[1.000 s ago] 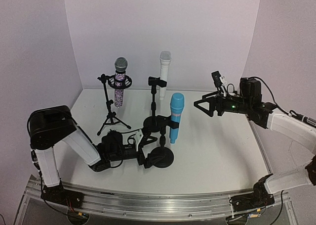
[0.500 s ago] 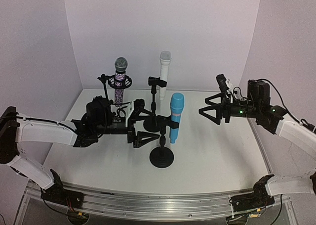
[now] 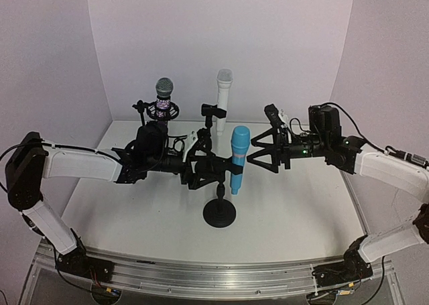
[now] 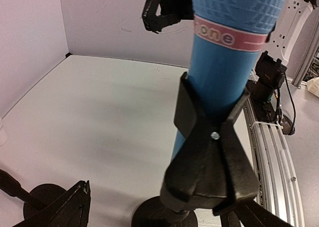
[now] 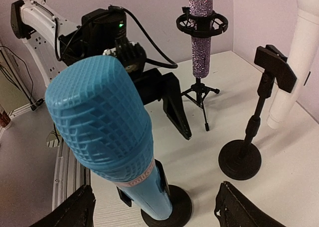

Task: Remove the microphone from the stand

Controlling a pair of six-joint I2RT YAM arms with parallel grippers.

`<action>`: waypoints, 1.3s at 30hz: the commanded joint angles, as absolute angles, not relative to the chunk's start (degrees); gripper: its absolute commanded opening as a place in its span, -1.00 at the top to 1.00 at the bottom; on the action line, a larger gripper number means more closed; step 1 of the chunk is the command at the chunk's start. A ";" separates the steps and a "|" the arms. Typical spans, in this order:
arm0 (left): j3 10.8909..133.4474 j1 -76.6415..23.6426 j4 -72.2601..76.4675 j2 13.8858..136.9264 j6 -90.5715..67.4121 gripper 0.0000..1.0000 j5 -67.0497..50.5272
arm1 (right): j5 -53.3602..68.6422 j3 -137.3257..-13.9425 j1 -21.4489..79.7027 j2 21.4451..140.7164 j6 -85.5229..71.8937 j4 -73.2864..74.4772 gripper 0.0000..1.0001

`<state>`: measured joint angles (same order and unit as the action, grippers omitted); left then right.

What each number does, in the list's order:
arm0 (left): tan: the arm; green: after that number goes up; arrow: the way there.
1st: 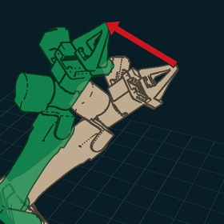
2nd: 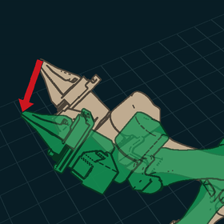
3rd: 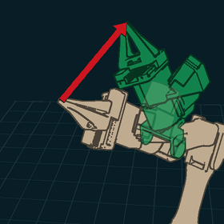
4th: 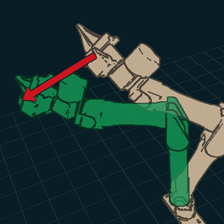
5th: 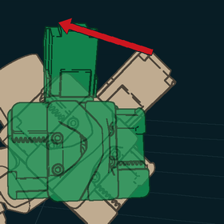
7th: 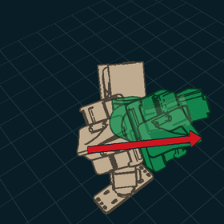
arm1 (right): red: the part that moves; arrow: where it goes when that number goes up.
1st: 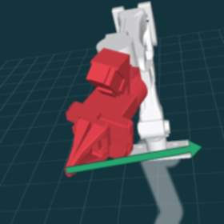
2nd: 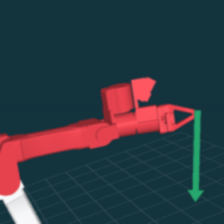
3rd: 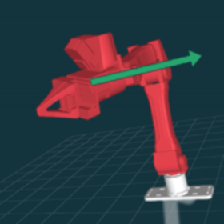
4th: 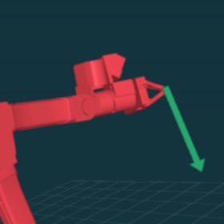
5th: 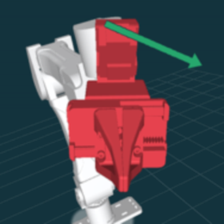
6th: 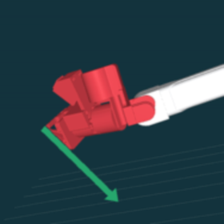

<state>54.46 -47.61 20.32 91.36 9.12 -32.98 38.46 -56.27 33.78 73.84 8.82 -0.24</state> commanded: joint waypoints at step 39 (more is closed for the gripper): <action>58.16 -46.41 24.82 91.15 13.10 -0.27 -43.15 | 35.75 -57.31 40.29 81.12 10.83 -14.89 0.23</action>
<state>56.62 -46.65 22.60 91.90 12.20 -42.03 35.92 -56.60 40.16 81.01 10.20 -13.37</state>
